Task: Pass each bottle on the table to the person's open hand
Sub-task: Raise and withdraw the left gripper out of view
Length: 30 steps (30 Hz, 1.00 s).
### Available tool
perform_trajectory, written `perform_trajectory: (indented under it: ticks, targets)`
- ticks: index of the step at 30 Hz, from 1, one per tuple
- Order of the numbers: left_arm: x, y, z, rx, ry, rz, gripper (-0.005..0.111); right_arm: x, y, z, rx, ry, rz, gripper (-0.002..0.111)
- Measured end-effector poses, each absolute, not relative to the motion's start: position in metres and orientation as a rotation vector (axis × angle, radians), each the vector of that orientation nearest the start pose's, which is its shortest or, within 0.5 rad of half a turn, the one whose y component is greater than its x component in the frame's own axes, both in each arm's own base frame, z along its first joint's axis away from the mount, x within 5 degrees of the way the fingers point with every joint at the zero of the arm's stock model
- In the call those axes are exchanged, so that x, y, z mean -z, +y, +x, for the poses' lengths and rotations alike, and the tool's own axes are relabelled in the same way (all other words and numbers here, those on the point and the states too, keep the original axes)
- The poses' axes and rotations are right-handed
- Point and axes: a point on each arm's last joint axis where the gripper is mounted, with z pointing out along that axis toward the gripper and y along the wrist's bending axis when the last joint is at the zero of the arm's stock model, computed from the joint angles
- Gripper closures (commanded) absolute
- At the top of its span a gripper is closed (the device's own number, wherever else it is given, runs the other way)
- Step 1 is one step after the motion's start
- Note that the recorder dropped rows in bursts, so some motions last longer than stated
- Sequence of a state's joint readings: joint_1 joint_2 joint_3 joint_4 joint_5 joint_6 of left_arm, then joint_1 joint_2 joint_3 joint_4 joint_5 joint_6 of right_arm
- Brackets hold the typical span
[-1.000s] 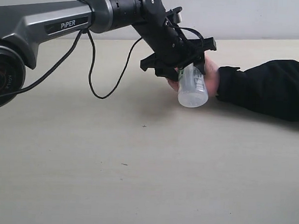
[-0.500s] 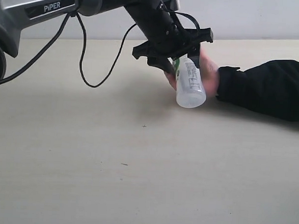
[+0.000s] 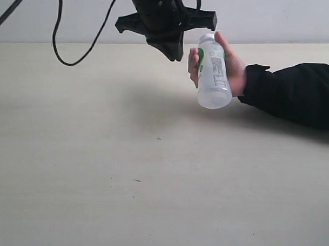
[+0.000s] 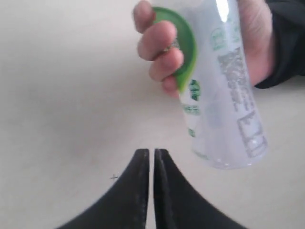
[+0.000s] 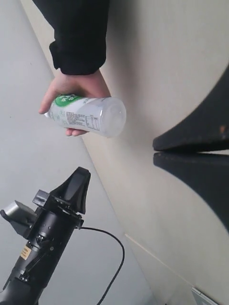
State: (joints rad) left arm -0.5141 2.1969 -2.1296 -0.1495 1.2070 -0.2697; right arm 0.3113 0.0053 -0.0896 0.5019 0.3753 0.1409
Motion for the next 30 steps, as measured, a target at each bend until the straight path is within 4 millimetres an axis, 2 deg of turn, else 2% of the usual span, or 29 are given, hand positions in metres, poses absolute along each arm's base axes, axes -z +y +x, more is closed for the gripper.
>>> perform_trajectory:
  ticks: [5, 9, 14, 20, 30]
  targets:
    - [-0.281, -0.231, 0.398, 0.266, 2.804, 0.335, 0.107, -0.213, 0.031, 0.042, -0.825, 1.8, 0.135, 0.107]
    - [-0.278, -0.216, 0.37, 0.233, 2.824, 0.343, 0.107, -0.213, 0.031, 0.042, -0.825, 1.8, 0.135, 0.107]
    - [-0.273, -0.185, 0.324, 0.183, 2.761, 0.339, 0.107, -0.213, 0.031, 0.042, -0.825, 1.8, 0.135, 0.107]
    - [-0.282, -0.141, 0.253, 0.285, 2.541, 0.275, 0.107, -0.213, 0.031, 0.042, -0.825, 1.8, 0.135, 0.107]
    - [-0.305, -0.074, 0.133, 0.498, 2.043, 0.216, 0.107, -0.213, 0.031, 0.042, -0.825, 1.8, 0.135, 0.107]
